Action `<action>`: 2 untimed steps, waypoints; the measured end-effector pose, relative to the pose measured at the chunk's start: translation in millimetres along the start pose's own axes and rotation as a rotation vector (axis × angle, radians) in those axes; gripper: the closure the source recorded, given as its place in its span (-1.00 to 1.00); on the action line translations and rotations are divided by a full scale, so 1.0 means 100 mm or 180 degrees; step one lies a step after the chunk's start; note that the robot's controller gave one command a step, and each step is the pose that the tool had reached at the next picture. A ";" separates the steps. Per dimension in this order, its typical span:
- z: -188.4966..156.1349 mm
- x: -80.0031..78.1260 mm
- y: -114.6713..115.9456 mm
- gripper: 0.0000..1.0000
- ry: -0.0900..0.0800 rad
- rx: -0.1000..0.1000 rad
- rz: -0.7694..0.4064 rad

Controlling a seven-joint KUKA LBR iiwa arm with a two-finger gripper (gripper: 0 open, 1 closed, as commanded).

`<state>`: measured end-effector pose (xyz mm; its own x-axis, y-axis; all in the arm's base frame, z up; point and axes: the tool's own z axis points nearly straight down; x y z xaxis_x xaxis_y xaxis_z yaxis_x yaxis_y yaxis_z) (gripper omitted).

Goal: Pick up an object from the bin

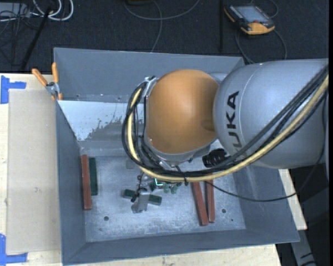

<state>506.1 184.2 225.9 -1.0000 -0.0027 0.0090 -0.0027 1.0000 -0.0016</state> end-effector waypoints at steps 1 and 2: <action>1.53 -0.47 -0.33 -1.00 -0.0007 0.0002 0.0005; 1.57 -0.44 -0.71 -1.00 -0.0015 -0.0001 -0.0003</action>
Offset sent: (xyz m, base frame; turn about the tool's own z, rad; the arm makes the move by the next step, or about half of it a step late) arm 0.0469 -0.0324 -0.1482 0.0002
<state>549.3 113.6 68.9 -1.0000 -0.0038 0.0044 -0.0038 1.0000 -0.0011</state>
